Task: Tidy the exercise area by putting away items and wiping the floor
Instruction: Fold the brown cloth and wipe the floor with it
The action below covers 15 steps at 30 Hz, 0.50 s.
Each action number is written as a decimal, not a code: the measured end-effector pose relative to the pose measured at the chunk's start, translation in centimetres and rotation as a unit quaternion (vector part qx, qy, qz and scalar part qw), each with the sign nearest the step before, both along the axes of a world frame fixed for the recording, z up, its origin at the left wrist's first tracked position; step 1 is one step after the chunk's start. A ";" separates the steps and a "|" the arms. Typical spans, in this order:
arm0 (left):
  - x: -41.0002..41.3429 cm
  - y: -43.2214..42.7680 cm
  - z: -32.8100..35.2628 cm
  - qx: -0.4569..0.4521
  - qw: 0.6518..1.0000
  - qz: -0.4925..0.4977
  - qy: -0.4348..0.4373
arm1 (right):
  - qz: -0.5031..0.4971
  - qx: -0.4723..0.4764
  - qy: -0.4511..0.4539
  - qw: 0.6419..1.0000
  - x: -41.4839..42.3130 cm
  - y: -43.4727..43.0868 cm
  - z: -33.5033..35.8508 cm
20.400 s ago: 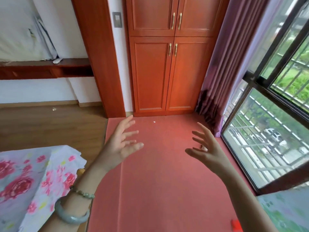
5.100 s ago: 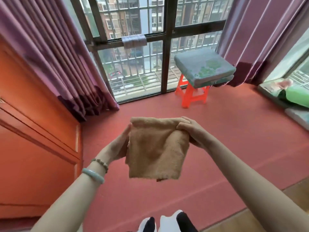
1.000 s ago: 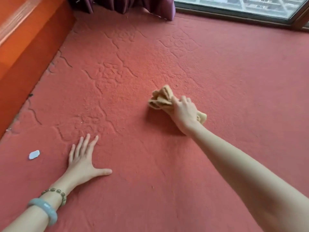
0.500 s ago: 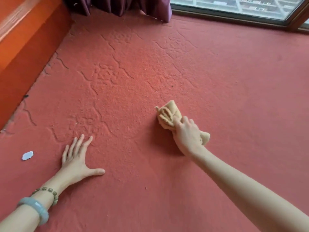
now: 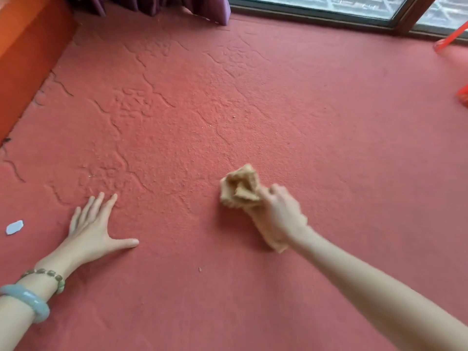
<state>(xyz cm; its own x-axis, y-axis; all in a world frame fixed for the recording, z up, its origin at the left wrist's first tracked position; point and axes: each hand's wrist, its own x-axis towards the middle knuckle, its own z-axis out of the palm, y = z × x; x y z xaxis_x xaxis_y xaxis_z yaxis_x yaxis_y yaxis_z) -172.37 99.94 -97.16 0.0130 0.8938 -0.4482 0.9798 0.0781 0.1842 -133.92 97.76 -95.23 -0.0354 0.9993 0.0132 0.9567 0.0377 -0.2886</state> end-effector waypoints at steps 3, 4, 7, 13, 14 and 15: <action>1.3 -0.6 0.2 0.014 0.998 -0.058 -0.021 | -0.109 -0.002 -0.024 0.994 7.2 1.2 0.7; 2.2 -0.9 0.3 0.014 0.997 -0.074 -0.032 | -0.143 -0.005 -0.042 0.989 9.6 1.3 0.8; 5.1 -1.3 0.6 0.013 0.993 -0.109 -0.053 | -0.239 -0.028 -0.093 0.966 14.6 0.7 0.7; 8.7 -1.5 -0.1 -0.001 0.987 -0.137 -0.085 | -0.170 -0.041 -0.076 0.982 7.2 -0.8 0.1; 9.1 -1.6 -0.2 -0.002 0.986 -0.142 -0.087 | -0.113 -0.043 -0.072 0.990 4.0 -1.6 -0.1; 9.6 -1.6 -0.3 -0.001 0.985 -0.148 -0.089 | -0.059 -0.030 -0.072 0.995 0.8 -2.7 -0.4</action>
<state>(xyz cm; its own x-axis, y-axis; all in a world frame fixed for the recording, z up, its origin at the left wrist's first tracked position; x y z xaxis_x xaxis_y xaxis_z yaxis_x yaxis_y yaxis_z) -162.82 98.36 -97.47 0.3518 0.8377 -0.4177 0.9119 -0.2060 0.3549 -133.11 95.07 -95.65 0.0858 0.9954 -0.0433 0.9851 -0.0912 -0.1458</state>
